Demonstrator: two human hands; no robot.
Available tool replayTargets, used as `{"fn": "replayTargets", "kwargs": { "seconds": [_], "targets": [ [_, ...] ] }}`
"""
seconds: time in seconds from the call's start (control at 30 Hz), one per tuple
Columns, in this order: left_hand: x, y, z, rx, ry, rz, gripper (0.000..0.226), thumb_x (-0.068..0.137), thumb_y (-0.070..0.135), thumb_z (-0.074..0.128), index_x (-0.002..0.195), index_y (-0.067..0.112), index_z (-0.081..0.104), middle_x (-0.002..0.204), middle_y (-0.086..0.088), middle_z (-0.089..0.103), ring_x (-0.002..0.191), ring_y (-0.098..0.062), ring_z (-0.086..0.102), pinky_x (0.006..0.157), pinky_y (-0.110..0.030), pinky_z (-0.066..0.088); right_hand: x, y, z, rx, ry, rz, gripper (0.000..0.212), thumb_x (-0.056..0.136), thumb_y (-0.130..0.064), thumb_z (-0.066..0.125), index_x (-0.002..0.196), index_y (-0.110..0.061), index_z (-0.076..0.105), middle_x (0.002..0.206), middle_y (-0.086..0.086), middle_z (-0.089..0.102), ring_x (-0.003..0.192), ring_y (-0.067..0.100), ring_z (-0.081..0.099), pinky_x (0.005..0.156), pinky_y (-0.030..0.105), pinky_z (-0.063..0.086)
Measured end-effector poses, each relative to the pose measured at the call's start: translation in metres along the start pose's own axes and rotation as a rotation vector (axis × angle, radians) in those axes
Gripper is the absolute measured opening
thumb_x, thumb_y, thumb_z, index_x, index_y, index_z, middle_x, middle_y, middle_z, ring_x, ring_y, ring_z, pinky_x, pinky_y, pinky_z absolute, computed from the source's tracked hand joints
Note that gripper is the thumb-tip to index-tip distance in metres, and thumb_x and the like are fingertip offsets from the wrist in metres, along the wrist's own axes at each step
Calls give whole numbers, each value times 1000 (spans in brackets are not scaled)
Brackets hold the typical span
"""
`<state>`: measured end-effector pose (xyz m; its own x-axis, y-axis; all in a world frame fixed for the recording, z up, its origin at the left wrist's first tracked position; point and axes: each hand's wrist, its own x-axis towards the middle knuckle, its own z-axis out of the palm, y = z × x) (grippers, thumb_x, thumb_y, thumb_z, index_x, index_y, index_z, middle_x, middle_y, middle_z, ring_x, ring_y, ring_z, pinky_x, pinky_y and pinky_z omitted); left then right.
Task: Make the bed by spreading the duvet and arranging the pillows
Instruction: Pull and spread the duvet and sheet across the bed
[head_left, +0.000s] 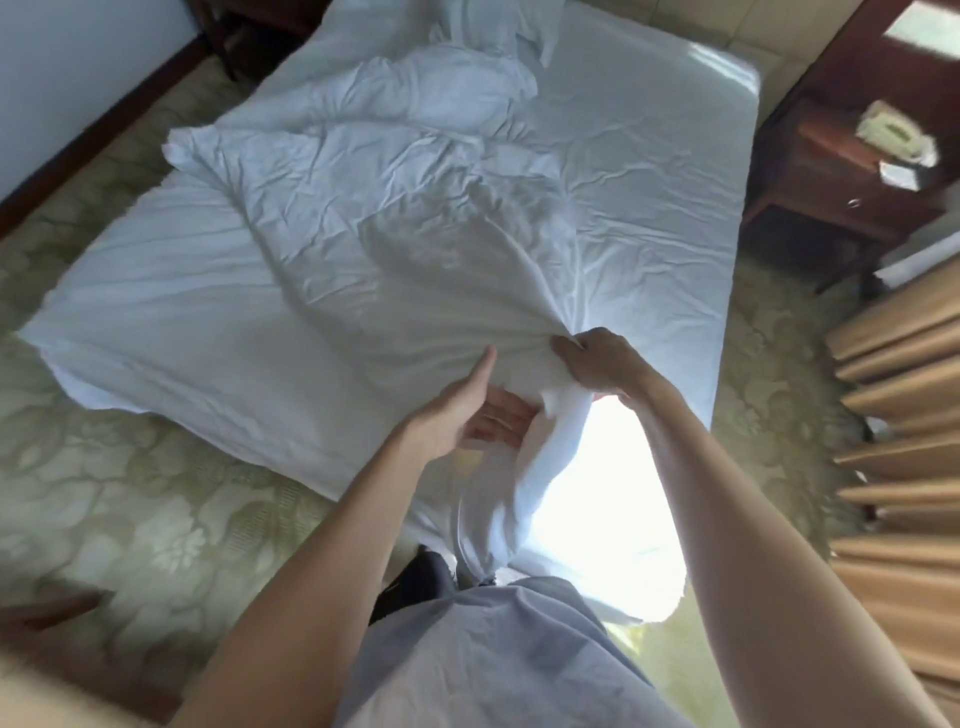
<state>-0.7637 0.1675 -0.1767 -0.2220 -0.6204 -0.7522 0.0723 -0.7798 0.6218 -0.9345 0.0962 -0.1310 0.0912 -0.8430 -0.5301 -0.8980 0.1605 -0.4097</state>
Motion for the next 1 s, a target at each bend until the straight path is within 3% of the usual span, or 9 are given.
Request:
{"fn": "replayTargets", "kwargs": {
  "seconds": [0.1,0.2,0.27,0.4,0.53,0.6,0.77,0.9,1.0],
  "targets": [
    [31,-17,-34,-69,194,-173,104,84,84,23,124,-4,62,109,-18,71,86,-30,71,74,-29,54,-9,-5,-10,130,103,-52,51,99,-51,42,83,-9,67,88,13,66,68,22,59,53,27,42],
    [41,-21,-42,-654,20,-284,108,76,87,41,138,-1,46,132,-24,57,119,-40,57,103,-49,44,-11,-16,-17,320,125,-70,53,97,-52,45,87,-9,74,91,10,73,78,20,66,64,29,49],
    [48,-10,-42,-955,-85,-183,94,84,79,41,140,5,49,139,-22,54,130,-39,49,111,-52,34,-14,-20,-17,406,84,-76,50,97,-52,46,89,-12,75,89,8,75,78,17,69,66,29,53],
    [52,30,-38,-1103,130,56,50,105,41,38,139,7,50,134,-17,57,131,-32,50,99,-45,43,-14,-12,-17,250,-1,0,54,100,-48,42,98,-2,71,91,18,73,79,28,71,59,25,56],
    [52,51,-38,-827,631,322,37,90,18,69,124,6,57,109,-7,66,99,-27,67,80,-40,58,-4,8,-21,-198,-89,112,46,101,-40,41,99,-1,66,86,19,74,73,30,71,73,37,58],
    [39,59,-24,-552,733,498,32,88,10,70,117,5,59,101,-3,63,93,-18,63,74,-25,52,3,7,-19,-25,-51,58,50,99,-50,45,101,-4,64,93,15,73,80,28,70,82,42,58],
    [17,34,26,333,393,699,26,85,4,63,110,0,67,102,-19,72,85,-18,67,69,-20,46,8,-31,-21,594,-78,41,73,78,-77,54,108,-12,65,105,6,70,94,20,69,84,33,57],
    [-2,18,50,584,81,731,20,85,7,64,102,-4,67,82,-7,70,71,0,63,62,-20,48,13,-27,-23,114,-106,60,83,69,-82,57,101,-6,64,93,9,70,82,24,66,66,32,49],
    [-12,19,67,630,22,635,26,87,13,69,74,8,47,63,6,34,50,-3,36,51,-18,29,15,-7,-24,102,-195,-21,60,86,-64,56,106,-9,66,92,7,72,85,24,68,78,36,51]
  ]
}}
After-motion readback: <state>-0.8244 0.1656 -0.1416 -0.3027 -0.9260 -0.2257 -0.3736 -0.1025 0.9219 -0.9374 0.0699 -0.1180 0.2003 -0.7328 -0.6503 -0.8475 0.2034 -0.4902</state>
